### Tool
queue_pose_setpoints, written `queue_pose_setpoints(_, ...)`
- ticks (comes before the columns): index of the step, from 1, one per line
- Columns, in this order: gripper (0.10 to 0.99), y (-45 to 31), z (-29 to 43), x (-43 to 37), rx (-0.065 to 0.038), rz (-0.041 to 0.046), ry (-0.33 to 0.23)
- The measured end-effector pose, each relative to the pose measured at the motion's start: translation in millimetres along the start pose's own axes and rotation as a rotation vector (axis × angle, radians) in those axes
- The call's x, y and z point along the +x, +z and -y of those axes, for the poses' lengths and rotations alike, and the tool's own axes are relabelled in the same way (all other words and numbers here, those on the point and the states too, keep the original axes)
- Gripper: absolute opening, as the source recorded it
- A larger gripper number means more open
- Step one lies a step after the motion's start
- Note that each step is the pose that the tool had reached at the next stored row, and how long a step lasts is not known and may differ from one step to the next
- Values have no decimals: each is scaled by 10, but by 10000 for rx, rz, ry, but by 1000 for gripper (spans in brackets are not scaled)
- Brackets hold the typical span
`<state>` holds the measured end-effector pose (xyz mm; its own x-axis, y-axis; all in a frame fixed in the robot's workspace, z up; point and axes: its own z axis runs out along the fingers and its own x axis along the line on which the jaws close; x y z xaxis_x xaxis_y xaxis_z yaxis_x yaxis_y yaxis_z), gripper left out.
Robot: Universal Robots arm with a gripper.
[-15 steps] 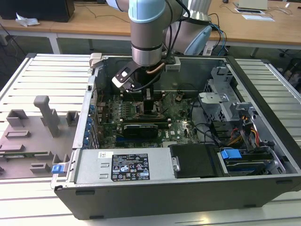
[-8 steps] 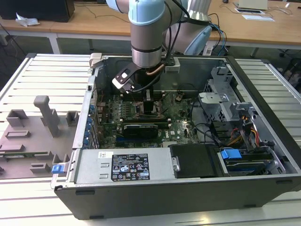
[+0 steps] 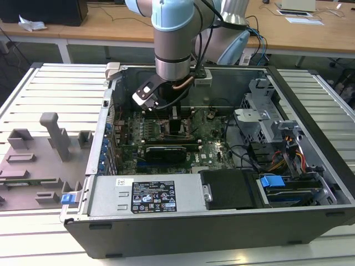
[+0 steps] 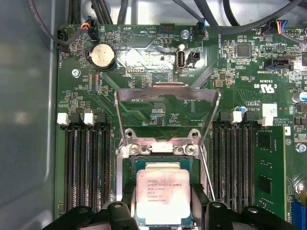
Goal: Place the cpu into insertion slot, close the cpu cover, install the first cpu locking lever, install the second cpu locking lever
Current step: 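Place the cpu into insertion slot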
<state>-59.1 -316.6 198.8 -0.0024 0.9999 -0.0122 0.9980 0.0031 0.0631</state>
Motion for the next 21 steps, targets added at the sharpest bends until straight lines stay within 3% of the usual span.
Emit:
queue_pose_setpoints(3, 553, 1, -1, 0, 0, 0, -1)
queue_pose_setpoints(4, 620, 1, -2, 0, 0, 0, -1)
queue_pose_setpoints(8, 620, -9, -3, 0, -1, -2, -1)
queue_pose_setpoints(12, 620, -186, -15, 4, 0, 4, -2)
queue_pose_setpoints(13, 537, -227, -17, 5, -1, 5, -3)
queue_pose_setpoints(14, 537, -262, -19, 5, -1, 5, -2)
queue_pose_setpoints(17, 353, -434, -30, 5, -1, 5, -1)
queue_pose_setpoints(18, 235, -472, -32, 6, 0, 5, -1)
queue_pose_setpoints(20, 114, -562, -38, 9, 0, 10, 0)
queue_pose_setpoints(21, 106, -583, -39, 9, 0, 13, -2)
